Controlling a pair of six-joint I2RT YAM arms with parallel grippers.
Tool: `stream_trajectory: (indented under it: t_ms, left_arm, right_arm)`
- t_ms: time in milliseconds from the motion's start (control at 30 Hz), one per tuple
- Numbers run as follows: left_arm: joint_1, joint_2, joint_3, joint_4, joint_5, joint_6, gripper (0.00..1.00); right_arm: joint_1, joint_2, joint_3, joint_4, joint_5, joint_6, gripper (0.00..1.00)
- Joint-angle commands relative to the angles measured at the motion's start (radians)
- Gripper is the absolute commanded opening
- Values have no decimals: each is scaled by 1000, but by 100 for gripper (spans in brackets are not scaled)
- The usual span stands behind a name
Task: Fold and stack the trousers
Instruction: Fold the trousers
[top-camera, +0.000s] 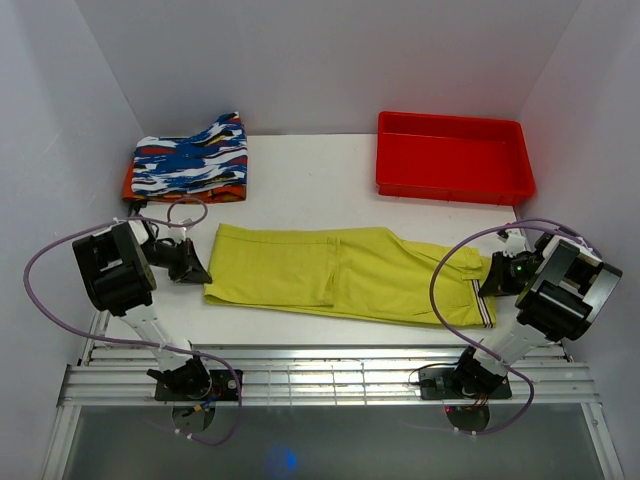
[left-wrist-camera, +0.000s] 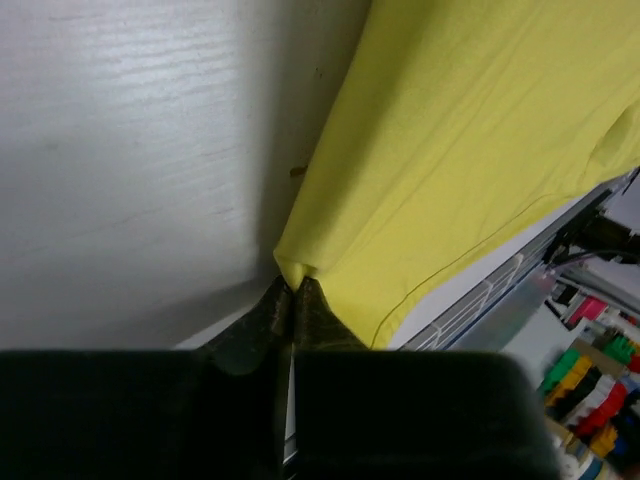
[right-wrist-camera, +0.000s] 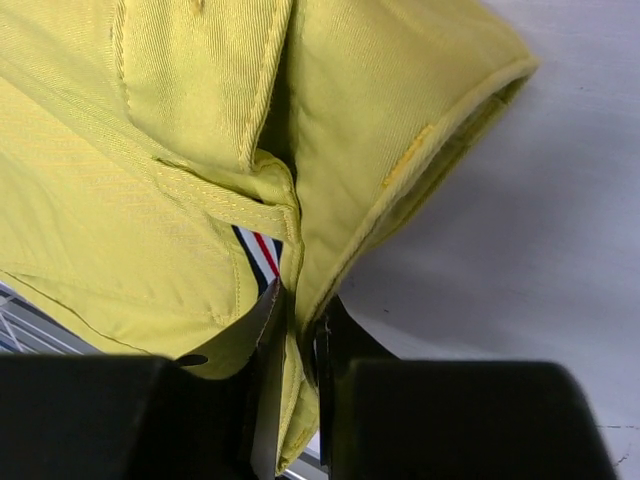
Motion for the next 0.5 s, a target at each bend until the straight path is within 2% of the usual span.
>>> stream_trajectory:
  t_ms: [0,33,100,133,200,233,467]
  left_arm:
    - [22,23,48,-50,71,118,28]
    - [24,17,48,-39,79,115,38]
    - [37,5,51,-25,82,92,53]
    - [42,-8,52,-21,88,87,62]
    - [51,-17,55,-19,115,86,66]
    - [53,-20,55,-16,118,84,67]
    - [56,5,58,33,157,60,69]
  right_arm:
    - [-3,27,4,18,34,-39,16]
    - [-3,26,13,-19,19,-46,25]
    - [-3,16,33,-50,-14,-55,36]
    - [-3,12,43,-68,-27,-64,47]
    - [-3,-8,67,-105,-43,-70,54]
    - [-4,-11,78,-116,-46,-76,61]
    - [-23,-27,153,-194,-22,-116,79]
